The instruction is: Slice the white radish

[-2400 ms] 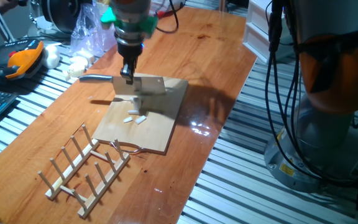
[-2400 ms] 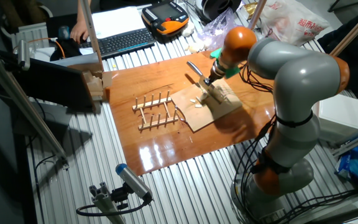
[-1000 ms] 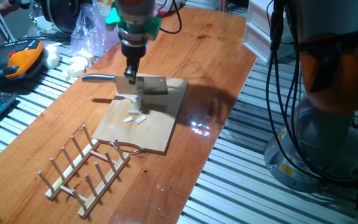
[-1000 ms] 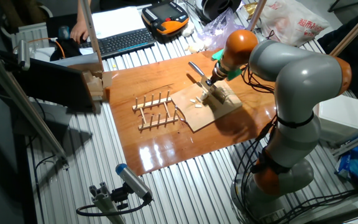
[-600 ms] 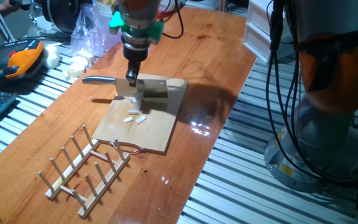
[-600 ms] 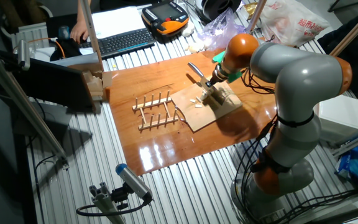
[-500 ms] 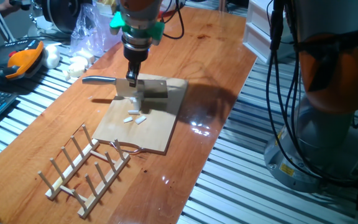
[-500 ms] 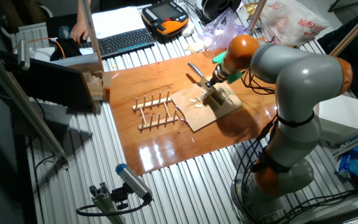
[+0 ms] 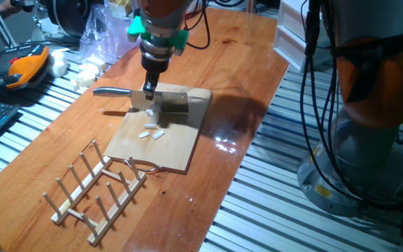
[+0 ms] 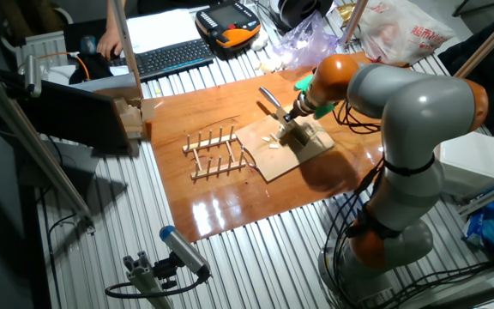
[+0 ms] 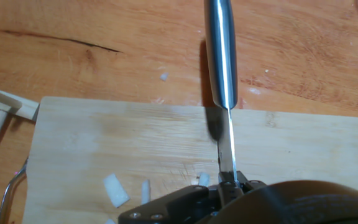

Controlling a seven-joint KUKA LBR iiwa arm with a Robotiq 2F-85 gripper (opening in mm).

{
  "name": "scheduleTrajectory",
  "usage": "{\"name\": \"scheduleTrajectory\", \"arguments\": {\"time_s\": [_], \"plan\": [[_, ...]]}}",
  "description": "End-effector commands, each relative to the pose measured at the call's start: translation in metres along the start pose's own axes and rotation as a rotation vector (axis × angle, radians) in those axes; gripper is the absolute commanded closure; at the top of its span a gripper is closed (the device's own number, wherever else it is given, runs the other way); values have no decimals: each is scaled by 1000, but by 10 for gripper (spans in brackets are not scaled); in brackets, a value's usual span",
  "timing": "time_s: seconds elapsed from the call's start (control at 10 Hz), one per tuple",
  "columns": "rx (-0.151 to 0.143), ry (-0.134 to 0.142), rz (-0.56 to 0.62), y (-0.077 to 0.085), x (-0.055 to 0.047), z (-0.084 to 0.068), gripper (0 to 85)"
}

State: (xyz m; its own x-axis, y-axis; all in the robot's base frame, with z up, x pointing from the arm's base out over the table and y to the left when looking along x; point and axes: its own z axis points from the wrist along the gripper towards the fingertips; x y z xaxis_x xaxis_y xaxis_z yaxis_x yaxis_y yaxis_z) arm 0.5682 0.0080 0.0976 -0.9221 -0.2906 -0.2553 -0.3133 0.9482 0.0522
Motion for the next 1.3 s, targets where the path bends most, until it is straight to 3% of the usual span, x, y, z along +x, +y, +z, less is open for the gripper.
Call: {"name": "scheduleTrajectory", "arguments": {"time_s": [0.0, 0.2, 0.3, 0.7, 1.2], "plan": [[-3, 12, 3, 0, -8, -14, 850], [17, 56, 2, 2, -17, -40, 850], [22, 61, 2, 1, -17, -43, 850], [18, 39, -9, -4, -12, -27, 850], [17, 42, -11, -7, -12, -32, 850]]}}
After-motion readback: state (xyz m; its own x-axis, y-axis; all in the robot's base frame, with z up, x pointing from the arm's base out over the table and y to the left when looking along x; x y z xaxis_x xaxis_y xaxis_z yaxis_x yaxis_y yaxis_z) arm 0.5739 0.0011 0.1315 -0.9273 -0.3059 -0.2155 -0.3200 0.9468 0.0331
